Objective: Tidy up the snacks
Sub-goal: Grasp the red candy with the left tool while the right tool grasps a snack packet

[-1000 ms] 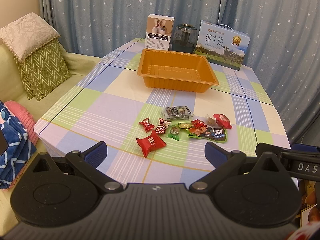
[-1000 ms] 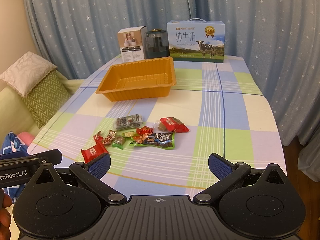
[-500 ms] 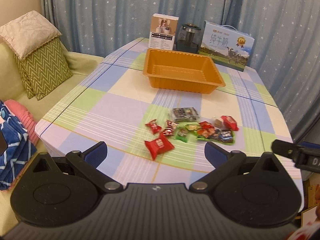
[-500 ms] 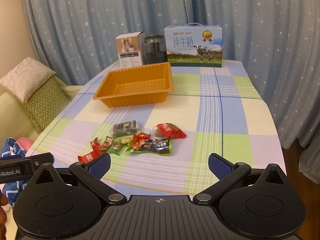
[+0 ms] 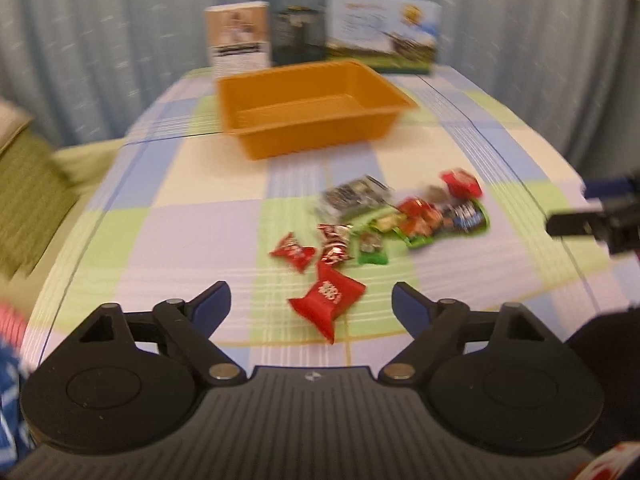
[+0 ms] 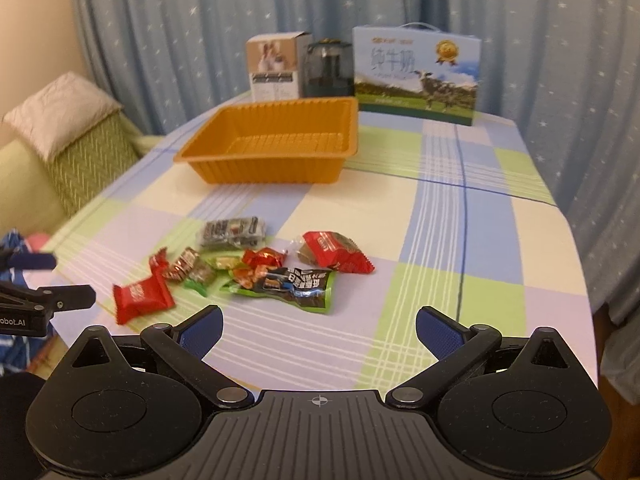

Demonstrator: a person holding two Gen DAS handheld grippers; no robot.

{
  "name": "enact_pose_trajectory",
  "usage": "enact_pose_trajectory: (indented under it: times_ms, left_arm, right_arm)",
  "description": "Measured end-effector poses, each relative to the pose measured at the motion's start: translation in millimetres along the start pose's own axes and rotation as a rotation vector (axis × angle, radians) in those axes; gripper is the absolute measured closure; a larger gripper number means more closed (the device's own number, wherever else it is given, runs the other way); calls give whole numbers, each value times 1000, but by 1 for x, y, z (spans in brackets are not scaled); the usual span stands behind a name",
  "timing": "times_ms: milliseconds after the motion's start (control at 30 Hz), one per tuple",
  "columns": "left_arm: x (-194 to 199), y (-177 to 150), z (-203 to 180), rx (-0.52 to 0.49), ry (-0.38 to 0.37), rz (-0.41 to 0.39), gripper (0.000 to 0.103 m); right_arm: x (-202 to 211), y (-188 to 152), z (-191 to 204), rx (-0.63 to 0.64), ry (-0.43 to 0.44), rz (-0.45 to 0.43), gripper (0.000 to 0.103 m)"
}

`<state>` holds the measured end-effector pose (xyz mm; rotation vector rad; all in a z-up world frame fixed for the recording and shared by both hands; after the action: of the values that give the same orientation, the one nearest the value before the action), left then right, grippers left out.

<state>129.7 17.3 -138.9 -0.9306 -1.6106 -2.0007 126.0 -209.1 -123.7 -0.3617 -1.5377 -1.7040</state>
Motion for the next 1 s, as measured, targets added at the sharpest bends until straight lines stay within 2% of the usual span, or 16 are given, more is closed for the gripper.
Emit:
enact_pose_trajectory:
  times_ms: [67,100,267,333,533,667,767,900,1000]
  left_arm:
    - [-15,1,-5,-64,-40,-3,27]
    - [-22,1,-7,-98,-51,7,27]
    - [-51,-3,-17,-228,-111,58,45]
    - [-60,-5,-19,-267,-112,75,59]
    - [-69,-11,-22,-324,-113,105,78]
    - [-69,-13,-19,-302,-98,111,80]
    - [-66,-15,-15,-242,-98,112,81]
    - [-64,-17,-10,-172,-99,107,81]
    - [-62,-18,-7,-139,-99,105,81]
  right_arm:
    - [-11,1,-6,-28,46,20,25]
    - [-16,1,-8,-27,51,27,26]
    - [-34,6,-16,21,76,49,26]
    - [-41,7,-16,43,96,59,26]
    - [-59,7,-4,183,173,77,27]
    - [-70,9,12,338,254,90,39]
    - [-81,13,23,444,285,97,43]
    - [-103,16,31,547,294,141,52]
    - [-120,15,32,600,282,174,53]
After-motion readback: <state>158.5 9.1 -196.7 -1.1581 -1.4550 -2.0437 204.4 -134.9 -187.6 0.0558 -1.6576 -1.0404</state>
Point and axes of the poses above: each gripper's, at about its wrist camera, not at the fingertips, and x roughly against the way its jaws point, z to its left, y to its top, the point moved 8 cm from there along -x, roughly the way its jaws point, and after that the axes turned 6 degrees about y, right-handed, at the moved point
